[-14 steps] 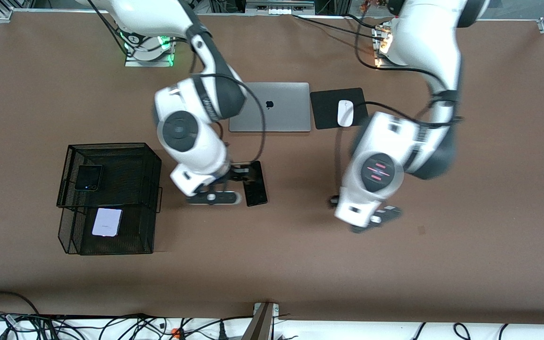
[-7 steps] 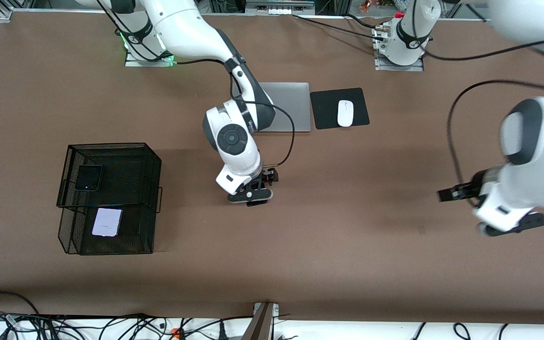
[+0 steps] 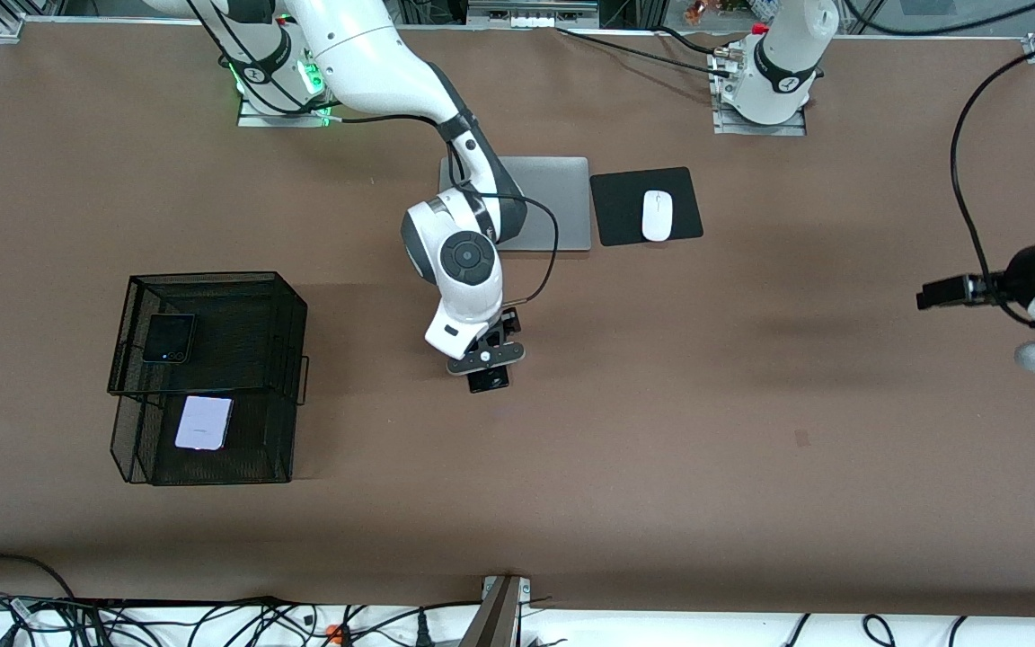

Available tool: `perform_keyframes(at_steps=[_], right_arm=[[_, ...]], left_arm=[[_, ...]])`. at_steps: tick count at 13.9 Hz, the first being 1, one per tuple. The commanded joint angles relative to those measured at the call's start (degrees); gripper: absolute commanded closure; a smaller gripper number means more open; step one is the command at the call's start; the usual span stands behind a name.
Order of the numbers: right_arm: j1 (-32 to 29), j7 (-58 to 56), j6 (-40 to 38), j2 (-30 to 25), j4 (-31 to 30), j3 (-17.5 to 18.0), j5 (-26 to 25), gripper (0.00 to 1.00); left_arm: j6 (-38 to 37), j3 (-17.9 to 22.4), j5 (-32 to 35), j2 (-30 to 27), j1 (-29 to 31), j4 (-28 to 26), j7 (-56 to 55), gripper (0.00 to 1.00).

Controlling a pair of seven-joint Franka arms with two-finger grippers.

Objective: Place phones with both arms
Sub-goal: 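Carry the black phone to the organizer with the right gripper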

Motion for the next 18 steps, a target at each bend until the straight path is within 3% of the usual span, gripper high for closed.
perform_keyframes(at_steps=[1,3,11,12,13,14,16,17,18], right_arm=[[0.80,-0.08,2.73,-0.71,-2.04,-0.06,-0.82,0.00],[0.98,0.01,3.00,-0.35,-2.04,-0.06,-0.73,0.00],[1.51,0.01,6.07,1.84,-2.12,-0.06,-0.56,0.00],[1.51,0.18,7.03,1.93,-2.13,0.03,-0.47,0.06],[1.51,0.18,7.30,1.93,-2.39,0.03,-0.47,0.24],[1.51,0.18,7.22,1.76,-2.39,-0.06,-0.47,0.58],[1.42,0.10,7.13,1.49,-2.48,-0.06,-0.47,0.92],[1.33,-0.17,6.95,0.88,-2.39,-0.58,-0.29,1.00],[1.24,-0.34,5.91,-1.13,-2.56,-1.89,-0.29,1.00]], left_arm=[[0.99,-10.84,1.68,-6.89,7.00,-6.81,0.76,0.00],[0.99,-13.86,2.65,-9.44,9.22,-8.39,0.76,0.00],[0.99,-13.78,2.56,-12.17,9.14,-8.93,0.32,0.00],[1.08,-13.69,2.30,-11.91,9.14,-8.23,-0.55,0.00],[1.08,-13.69,2.38,-11.65,9.14,-7.87,-0.91,0.00],[1.17,-13.60,2.56,-11.56,9.14,-7.96,-0.91,0.00],[1.34,-13.60,2.56,-11.56,10.19,-7.96,-0.83,0.00],[1.17,-13.60,2.56,-11.65,10.63,-8.13,-0.74,0.00],[1.17,-13.60,2.56,-11.73,10.98,-8.22,-0.74,0.00]])
